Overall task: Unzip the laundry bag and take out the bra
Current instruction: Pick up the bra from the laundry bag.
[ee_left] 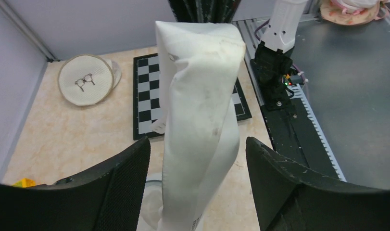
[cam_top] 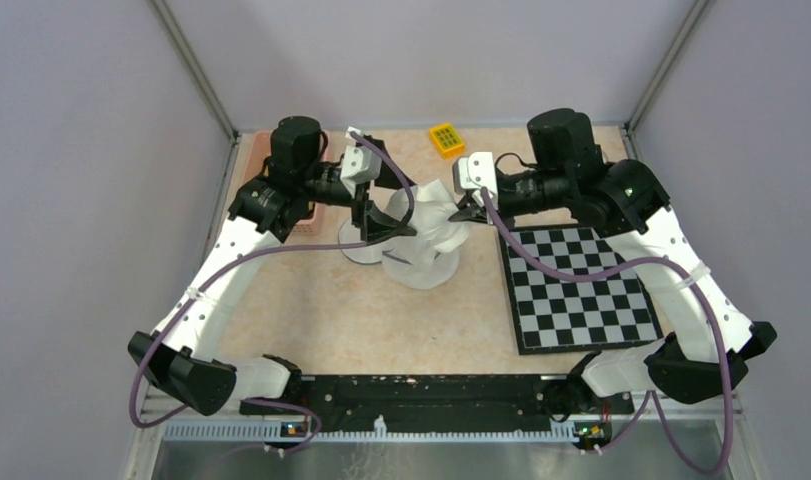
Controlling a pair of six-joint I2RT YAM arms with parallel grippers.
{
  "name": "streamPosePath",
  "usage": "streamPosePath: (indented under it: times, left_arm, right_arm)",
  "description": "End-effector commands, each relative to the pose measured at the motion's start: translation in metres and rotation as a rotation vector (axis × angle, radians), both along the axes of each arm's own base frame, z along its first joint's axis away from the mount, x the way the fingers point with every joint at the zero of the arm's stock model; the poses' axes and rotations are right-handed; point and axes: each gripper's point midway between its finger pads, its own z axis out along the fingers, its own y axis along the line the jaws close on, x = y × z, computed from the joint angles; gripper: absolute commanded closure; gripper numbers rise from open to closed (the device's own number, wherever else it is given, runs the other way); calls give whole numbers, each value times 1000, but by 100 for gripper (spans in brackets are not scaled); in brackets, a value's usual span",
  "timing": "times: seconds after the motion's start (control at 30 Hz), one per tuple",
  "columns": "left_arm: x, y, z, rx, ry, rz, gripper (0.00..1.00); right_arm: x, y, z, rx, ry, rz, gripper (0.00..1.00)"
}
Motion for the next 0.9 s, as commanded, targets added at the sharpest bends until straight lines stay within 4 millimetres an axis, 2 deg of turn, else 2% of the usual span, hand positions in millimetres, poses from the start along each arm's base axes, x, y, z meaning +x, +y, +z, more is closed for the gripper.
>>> streamPosePath:
  times: [0.0,0.13,0.27,0.3,0.37,0.47,0.57,0.7,0.87]
  left_arm:
    - [-31,7,-1,-12,66,-70,27]
    - [-24,9,-15,11,76,8,52]
    - [-12,10,-6,-20,73,108,80]
    - [-11,10,-1,-36,67,125,87]
    - [-4,12,10,-64,57,181,100]
    - [15,19,26,-88,62,262,100]
    - [43,40,37,-108,129,336,100]
    - [85,75,46,-105,135,384,100]
    - [140,119,62,-123,142,488,100]
  right_arm:
    - [-2,-3,19,39,-106,8,100]
    - [-1,-2,22,50,-108,3,100]
    - [-2,-1,22,56,-104,3,100]
    - [0,0,22,61,-99,-6,95]
    - [3,1,24,77,-82,-33,80]
    - [7,2,26,98,-63,-74,52]
    - [16,1,29,123,-43,-139,34]
    - [29,-4,38,177,18,-220,23]
    - [41,-14,47,243,114,-278,20]
